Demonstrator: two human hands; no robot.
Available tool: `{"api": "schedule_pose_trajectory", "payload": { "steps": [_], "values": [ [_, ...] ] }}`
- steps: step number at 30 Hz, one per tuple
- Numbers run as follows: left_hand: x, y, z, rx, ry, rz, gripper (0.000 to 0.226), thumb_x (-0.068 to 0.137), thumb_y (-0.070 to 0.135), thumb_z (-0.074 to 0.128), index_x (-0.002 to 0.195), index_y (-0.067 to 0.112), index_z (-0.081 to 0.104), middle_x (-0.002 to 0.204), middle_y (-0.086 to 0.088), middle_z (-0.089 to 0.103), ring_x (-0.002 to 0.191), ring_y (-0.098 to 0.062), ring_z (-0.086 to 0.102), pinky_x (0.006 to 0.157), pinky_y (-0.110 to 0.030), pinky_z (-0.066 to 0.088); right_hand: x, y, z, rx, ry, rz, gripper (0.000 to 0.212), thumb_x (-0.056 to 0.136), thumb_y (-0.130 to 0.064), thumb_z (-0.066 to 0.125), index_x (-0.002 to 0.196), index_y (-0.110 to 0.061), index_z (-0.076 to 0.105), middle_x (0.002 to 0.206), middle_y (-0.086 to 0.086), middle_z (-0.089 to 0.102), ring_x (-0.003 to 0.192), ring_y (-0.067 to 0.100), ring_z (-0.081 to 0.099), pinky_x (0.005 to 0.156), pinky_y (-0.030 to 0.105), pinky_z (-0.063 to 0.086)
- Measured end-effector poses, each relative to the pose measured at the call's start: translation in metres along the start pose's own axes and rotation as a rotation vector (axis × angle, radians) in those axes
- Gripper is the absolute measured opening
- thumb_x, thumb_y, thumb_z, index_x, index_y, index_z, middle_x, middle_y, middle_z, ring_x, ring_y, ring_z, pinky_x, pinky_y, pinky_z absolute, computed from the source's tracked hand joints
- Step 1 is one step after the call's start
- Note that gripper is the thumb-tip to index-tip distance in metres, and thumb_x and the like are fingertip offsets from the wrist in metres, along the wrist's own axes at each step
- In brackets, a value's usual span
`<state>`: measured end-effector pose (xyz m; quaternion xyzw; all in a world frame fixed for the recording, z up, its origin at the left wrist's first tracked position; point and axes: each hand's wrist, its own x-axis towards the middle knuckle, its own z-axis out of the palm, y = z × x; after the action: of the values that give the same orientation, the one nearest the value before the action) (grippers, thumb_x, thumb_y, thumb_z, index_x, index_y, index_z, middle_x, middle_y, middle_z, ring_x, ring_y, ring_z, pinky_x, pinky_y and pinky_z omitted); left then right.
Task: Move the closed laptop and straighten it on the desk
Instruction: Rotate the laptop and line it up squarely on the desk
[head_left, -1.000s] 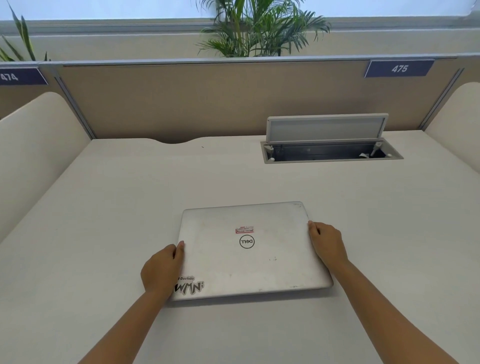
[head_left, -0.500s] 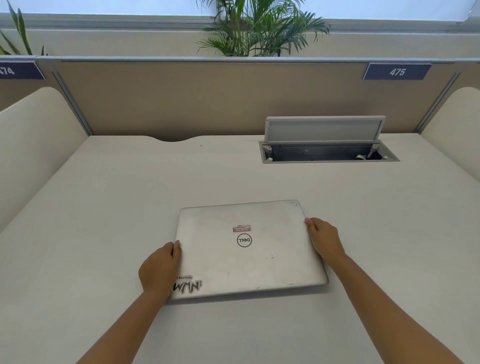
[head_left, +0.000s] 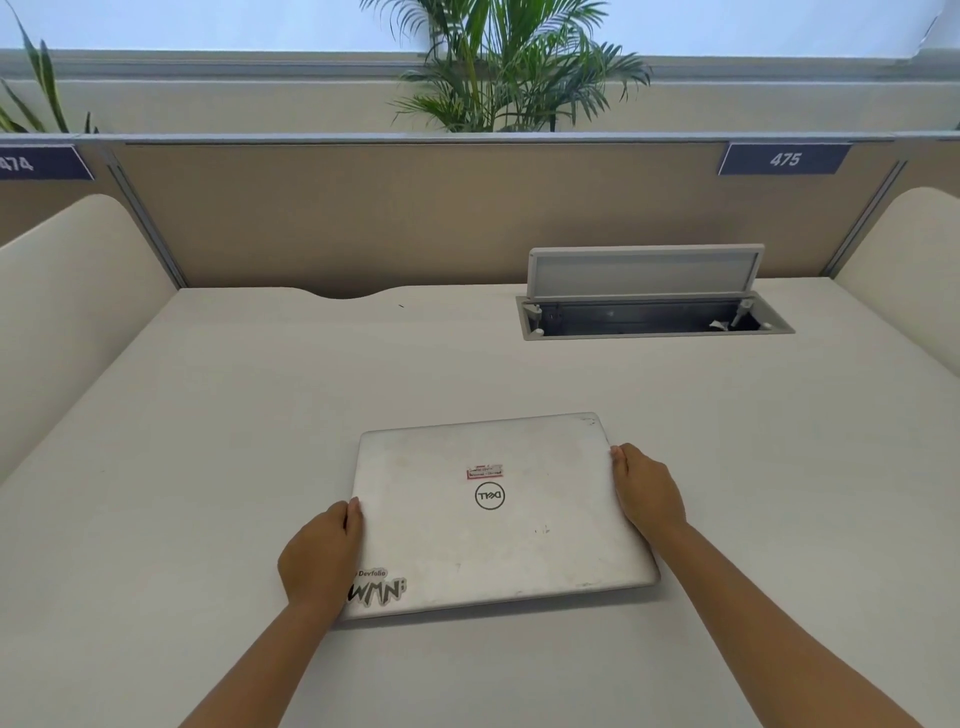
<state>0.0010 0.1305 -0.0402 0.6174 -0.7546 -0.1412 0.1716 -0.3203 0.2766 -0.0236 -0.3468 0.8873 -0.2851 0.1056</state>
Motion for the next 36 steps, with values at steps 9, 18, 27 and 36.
{"api": "schedule_pose_trajectory", "payload": {
  "steps": [9, 18, 27, 36],
  "values": [
    [-0.0002, 0.0011, -0.0007, -0.005, -0.006, -0.007, 0.046, 0.096, 0.034, 0.028, 0.055, 0.015, 0.034, 0.051, -0.003, 0.047, 0.052, -0.023, 0.047, 0.047, -0.028, 0.030, 0.0019, -0.0011, 0.0024, -0.112, 0.009, -0.022, 0.035, 0.100, -0.028, 0.025, 0.083, -0.006, 0.046, 0.077, 0.018, 0.064, 0.072, 0.036, 0.058, 0.062, 0.037, 0.043],
    [0.0003, 0.0004, -0.0001, -0.010, -0.003, -0.012, 0.046, 0.096, 0.033, 0.028, 0.053, 0.016, 0.033, 0.050, -0.002, 0.046, 0.051, -0.021, 0.045, 0.046, -0.027, 0.028, 0.0024, -0.0015, 0.0023, -0.118, -0.006, -0.011, 0.032, 0.100, -0.028, 0.025, 0.081, -0.009, 0.042, 0.074, 0.016, 0.061, 0.069, 0.035, 0.057, 0.060, 0.036, 0.041],
    [0.0007, 0.0004, 0.0006, 0.004, -0.008, -0.012, 0.047, 0.096, 0.033, 0.028, 0.051, 0.018, 0.032, 0.049, -0.001, 0.045, 0.049, -0.019, 0.043, 0.045, -0.027, 0.027, 0.0042, -0.0040, 0.0009, -0.307, -0.015, -0.057, 0.028, 0.100, -0.024, 0.024, 0.079, -0.011, 0.036, 0.075, 0.017, 0.064, 0.061, 0.028, 0.048, 0.058, 0.034, 0.036],
    [0.0013, 0.0001, 0.0003, 0.026, -0.014, -0.005, 0.046, 0.096, 0.033, 0.027, 0.052, 0.021, 0.033, 0.051, 0.002, 0.046, 0.051, -0.019, 0.045, 0.045, -0.026, 0.025, 0.0057, -0.0058, 0.0002, -0.342, -0.062, -0.052, 0.026, 0.100, -0.021, 0.026, 0.079, -0.009, 0.035, 0.074, 0.016, 0.059, 0.063, 0.029, 0.048, 0.059, 0.034, 0.034]
  ]
}}
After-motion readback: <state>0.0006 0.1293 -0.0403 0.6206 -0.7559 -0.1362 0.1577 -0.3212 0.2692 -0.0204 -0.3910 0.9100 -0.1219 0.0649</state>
